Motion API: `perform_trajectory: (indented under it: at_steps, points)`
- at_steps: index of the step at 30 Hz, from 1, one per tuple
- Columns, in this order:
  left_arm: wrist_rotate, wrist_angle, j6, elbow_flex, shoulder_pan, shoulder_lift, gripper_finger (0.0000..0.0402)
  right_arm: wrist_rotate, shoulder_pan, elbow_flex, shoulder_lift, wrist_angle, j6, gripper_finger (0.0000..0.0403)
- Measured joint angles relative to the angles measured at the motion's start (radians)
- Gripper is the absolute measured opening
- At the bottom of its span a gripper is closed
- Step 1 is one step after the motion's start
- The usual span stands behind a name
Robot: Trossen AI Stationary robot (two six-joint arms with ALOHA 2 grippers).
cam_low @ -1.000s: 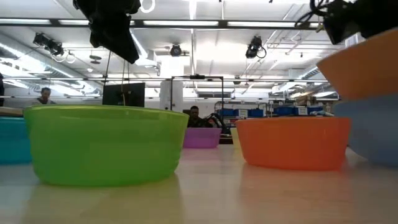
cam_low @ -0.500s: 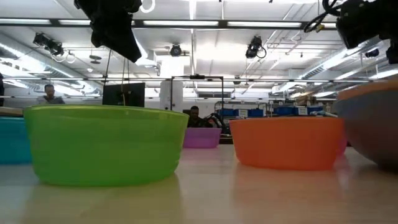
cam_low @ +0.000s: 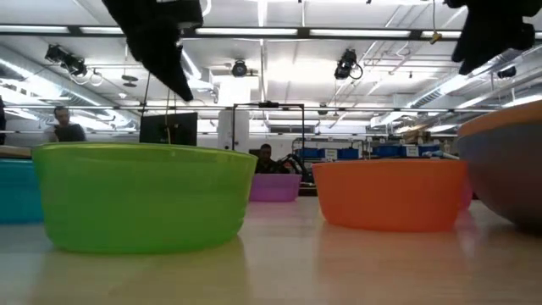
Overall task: Nest bowls inside each other
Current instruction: Stack the green bowl on top of the light orange bowl
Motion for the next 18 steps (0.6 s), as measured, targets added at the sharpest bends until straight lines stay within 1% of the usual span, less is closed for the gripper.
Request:
perform_trajectory:
  at_steps: [3,6,12,18]
  points:
    - [0.000,0.000,0.038,0.000,0.002,0.066,0.0146,0.040,-0.011,0.000,-0.005,0.001,-0.018,0.0165]
    - [-0.002,0.000,0.026,0.000,0.011,0.136,0.0146,0.048,-0.018,0.000,0.009,0.002,-0.028,0.0165]
    - [-0.070,-0.001,-0.025,0.000,0.043,0.264,0.0146,0.037,-0.018,0.000,0.070,0.006,-0.037,0.0165]
    - [-0.092,-0.008,-0.079,0.000,0.084,0.316,0.0146,0.021,-0.018,0.000,0.131,0.006,-0.037,0.0164]
